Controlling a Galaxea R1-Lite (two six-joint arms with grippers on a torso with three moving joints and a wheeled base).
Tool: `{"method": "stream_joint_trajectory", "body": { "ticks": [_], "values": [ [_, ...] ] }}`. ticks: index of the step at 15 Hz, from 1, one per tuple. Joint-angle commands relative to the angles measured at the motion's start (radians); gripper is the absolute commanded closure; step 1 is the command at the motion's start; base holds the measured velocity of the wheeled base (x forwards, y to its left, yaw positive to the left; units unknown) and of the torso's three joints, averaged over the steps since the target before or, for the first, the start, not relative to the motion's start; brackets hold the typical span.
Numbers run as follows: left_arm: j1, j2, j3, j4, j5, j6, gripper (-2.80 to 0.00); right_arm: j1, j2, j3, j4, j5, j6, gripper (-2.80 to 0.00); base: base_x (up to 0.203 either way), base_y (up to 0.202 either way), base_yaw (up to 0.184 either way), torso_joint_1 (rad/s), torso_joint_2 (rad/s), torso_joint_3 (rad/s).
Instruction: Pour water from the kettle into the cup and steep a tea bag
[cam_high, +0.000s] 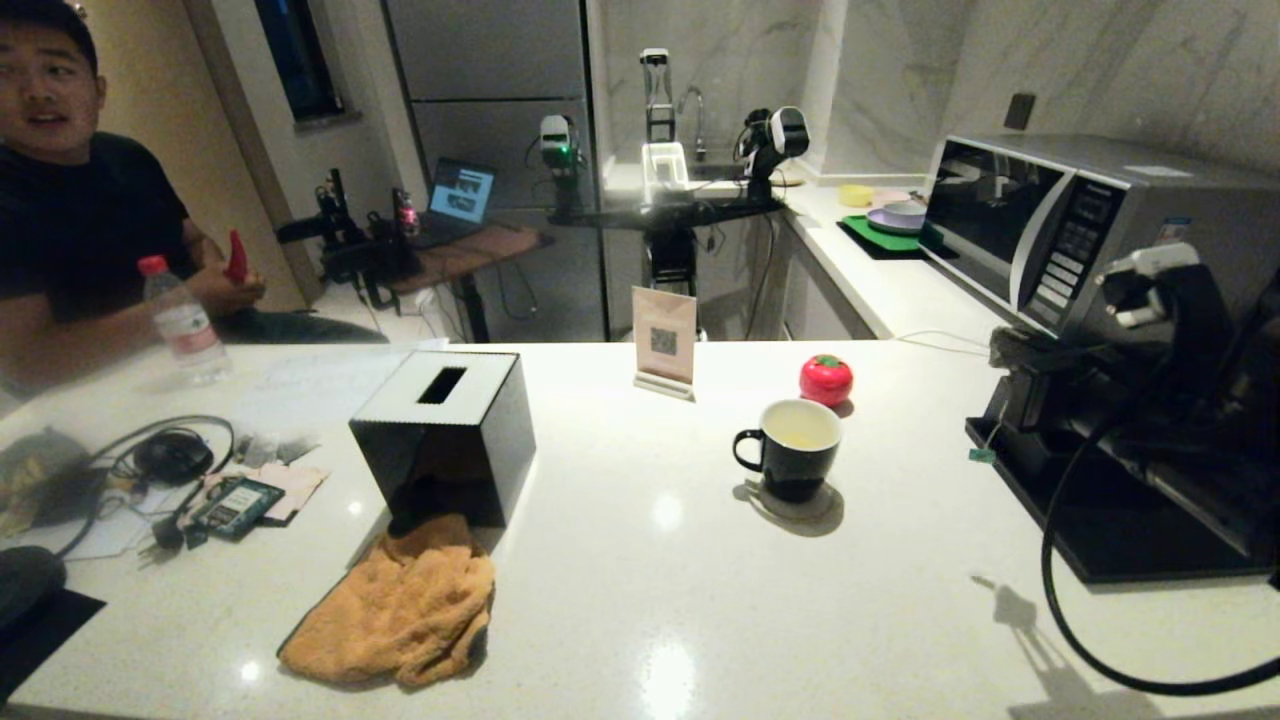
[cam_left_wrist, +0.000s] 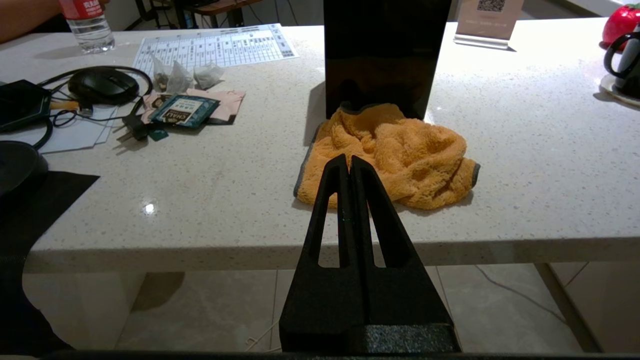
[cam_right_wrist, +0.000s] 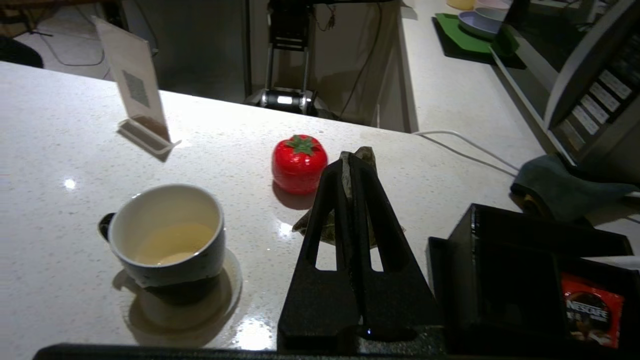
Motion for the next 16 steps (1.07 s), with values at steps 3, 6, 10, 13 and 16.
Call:
{"method": "stream_joint_trajectory", "body": {
  "ticks": [3, 6, 10, 13, 16],
  "values": [
    [0.0, 0.002, 0.0, 0.0, 0.0, 0.0, 0.0, 0.05, 0.024, -0.006, -0.009, 0.0, -0.002, 0.0, 0.0, 0.0, 0.0, 0.0, 0.0, 0.0],
    [0.0, 0.001, 0.0, 0.0, 0.0, 0.0, 0.0, 0.085, 0.051, -0.014, -0.035, 0.0, -0.001, 0.0, 0.0, 0.0, 0.0, 0.0, 0.0, 0.0],
    [0.0, 0.001, 0.0, 0.0, 0.0, 0.0, 0.0, 0.125, 0.091, -0.026, -0.085, 0.001, 0.001, 0.0, 0.0, 0.0, 0.0, 0.0, 0.0, 0.0],
    [0.0, 0.001, 0.0, 0.0, 0.0, 0.0, 0.0, 0.155, 0.107, -0.039, -0.085, -0.002, 0.001, 0.0, 0.0, 0.0, 0.0, 0.0, 0.0, 0.0],
    [0.0, 0.002, 0.0, 0.0, 0.0, 0.0, 0.0, 0.162, 0.118, -0.06, -0.085, -0.002, -0.002, 0.0, 0.0, 0.0, 0.0, 0.0, 0.0, 0.0]
  ]
}}
